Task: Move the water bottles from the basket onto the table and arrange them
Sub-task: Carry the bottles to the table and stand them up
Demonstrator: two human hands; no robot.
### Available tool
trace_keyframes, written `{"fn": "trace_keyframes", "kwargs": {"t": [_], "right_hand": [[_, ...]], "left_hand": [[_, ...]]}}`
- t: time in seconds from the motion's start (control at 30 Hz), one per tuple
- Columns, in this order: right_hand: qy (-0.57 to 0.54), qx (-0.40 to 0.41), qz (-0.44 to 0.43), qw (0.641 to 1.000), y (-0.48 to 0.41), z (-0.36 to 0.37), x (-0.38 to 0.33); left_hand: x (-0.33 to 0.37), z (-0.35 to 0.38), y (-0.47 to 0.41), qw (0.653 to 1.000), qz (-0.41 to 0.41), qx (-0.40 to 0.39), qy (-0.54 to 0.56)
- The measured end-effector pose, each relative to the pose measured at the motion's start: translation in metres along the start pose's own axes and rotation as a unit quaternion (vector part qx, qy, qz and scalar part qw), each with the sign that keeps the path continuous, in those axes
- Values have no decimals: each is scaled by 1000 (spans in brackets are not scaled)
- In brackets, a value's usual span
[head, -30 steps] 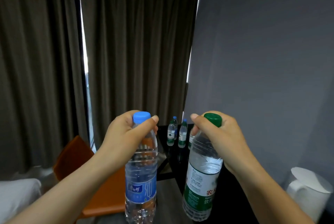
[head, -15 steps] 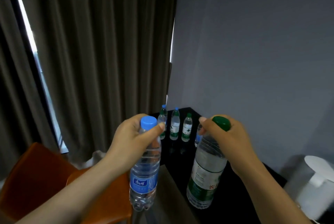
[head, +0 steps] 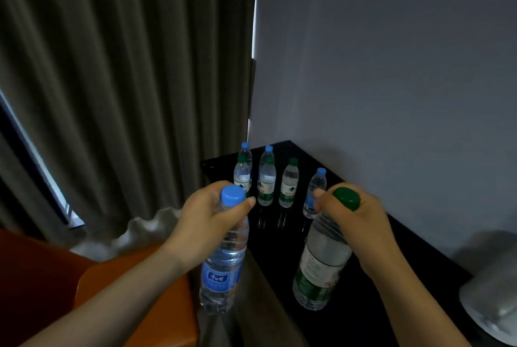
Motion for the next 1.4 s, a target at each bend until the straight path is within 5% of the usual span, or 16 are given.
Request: {"fn": "trace_keyframes", "kwargs": {"t": [0.5,0.97,1.4], "right_hand": [[-20,-28,97,995,-135,-2,140],[68,-15,247,966,-161,2,216],[148,10,261,954,-173,9,246]], "left_hand": [[-137,85,-170,997,-66,-28,-37],[-235,128,-259,991,-70,-82,-83],[-281,147,-284,993,-76,-80,-49]]}}
Point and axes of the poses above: each hand's wrist, its own y-axis away from the middle knuckle, its own z-axis out of the palm, x = y × z, the point moved 4 cm from there along -y, towards the middle knuckle, and after that the axes turned 1 degree about -y, right-handed, at the moved point
